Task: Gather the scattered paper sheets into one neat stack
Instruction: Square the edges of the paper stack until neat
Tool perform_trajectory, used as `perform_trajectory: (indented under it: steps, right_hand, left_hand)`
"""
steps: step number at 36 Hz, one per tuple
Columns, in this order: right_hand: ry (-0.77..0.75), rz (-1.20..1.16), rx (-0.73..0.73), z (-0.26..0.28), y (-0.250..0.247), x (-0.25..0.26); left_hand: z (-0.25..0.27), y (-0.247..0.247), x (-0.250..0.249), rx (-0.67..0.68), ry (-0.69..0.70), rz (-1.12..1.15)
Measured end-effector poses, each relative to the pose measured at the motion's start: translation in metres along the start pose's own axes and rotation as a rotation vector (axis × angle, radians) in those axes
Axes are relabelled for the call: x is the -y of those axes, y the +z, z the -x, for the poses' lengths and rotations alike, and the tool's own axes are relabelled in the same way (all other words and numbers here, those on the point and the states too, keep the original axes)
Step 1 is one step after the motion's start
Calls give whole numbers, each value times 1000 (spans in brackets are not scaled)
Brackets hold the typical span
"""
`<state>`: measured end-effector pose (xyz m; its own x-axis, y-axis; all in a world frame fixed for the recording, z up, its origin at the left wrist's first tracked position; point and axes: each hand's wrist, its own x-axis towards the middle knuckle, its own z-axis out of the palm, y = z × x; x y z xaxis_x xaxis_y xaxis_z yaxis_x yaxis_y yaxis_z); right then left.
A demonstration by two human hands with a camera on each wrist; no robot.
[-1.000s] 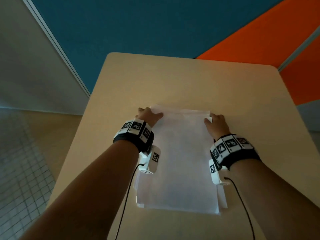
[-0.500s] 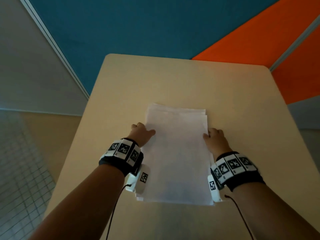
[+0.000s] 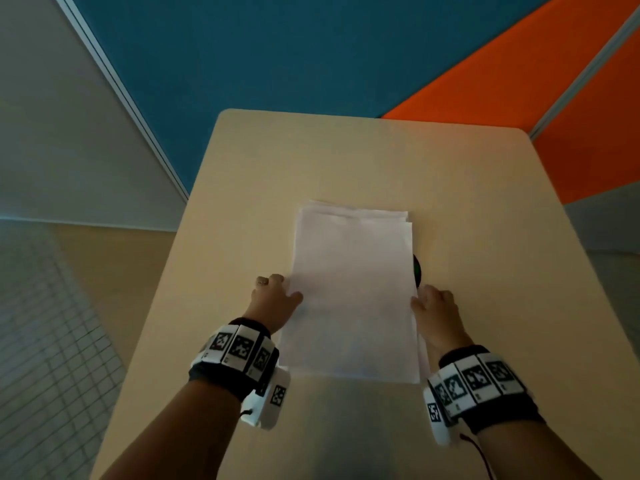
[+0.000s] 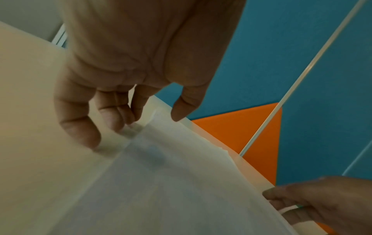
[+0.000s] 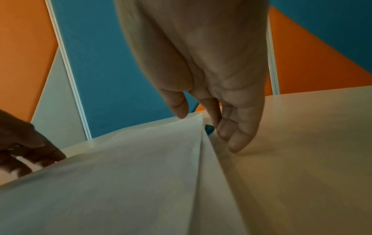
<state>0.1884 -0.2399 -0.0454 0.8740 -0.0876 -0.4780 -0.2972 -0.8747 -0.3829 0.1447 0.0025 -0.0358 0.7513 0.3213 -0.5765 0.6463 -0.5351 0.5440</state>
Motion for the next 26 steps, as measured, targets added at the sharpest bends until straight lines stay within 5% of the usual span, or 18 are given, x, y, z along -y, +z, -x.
perform_trajectory:
  steps: [10, 14, 18, 26]
  right_hand:
    - [-73, -79, 37, 37, 19, -16]
    - [-62, -114, 41, 48, 7, -30]
    - [-205, 56, 139, 63, 12, -48]
    - [-191, 67, 62, 71, 29, -46]
  left_hand:
    - [28, 7, 19, 54, 59, 4]
    - [43, -2, 34, 75, 104, -147]
    - [63, 4, 45, 161, 206, -384]
    - [68, 28, 48, 35, 205, -347]
